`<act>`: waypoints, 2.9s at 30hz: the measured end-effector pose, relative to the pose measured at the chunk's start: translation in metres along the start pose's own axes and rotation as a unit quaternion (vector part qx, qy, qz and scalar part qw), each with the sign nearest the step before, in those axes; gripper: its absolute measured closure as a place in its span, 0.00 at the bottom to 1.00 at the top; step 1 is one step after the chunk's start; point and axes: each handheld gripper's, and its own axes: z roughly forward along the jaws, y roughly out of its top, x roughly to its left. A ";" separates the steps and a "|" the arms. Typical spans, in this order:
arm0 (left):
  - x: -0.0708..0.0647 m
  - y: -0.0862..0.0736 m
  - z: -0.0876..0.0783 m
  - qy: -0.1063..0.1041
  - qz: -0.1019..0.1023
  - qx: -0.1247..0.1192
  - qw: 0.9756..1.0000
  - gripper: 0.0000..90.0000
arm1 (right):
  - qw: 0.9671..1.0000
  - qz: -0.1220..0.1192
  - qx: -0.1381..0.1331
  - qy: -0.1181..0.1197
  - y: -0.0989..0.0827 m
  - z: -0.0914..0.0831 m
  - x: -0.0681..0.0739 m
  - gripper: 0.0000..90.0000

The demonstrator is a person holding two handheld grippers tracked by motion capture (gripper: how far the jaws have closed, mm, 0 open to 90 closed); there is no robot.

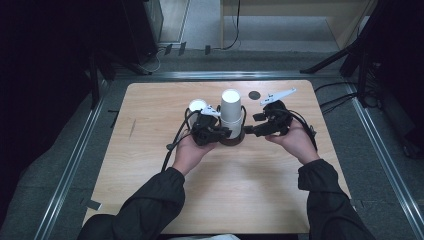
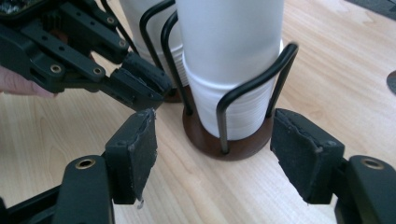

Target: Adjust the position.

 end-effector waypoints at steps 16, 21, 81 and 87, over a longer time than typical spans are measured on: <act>0.005 0.005 0.008 0.009 -0.016 -0.002 1.000 0.94 | 1.000 -0.012 -0.006 0.005 0.033 0.014 -0.009 0.33; 0.007 0.005 0.009 0.010 -0.018 -0.004 1.000 0.93 | 1.000 -0.020 0.000 0.003 0.038 0.021 -0.010 0.31; 0.009 0.005 0.010 -0.001 -0.023 0.000 1.000 0.91 | 0.999 -0.046 0.002 -0.021 0.105 -0.003 0.012 0.35; 0.009 0.005 0.010 -0.003 -0.023 0.004 1.000 0.90 | 0.999 -0.040 -0.004 -0.018 0.113 -0.016 0.013 0.35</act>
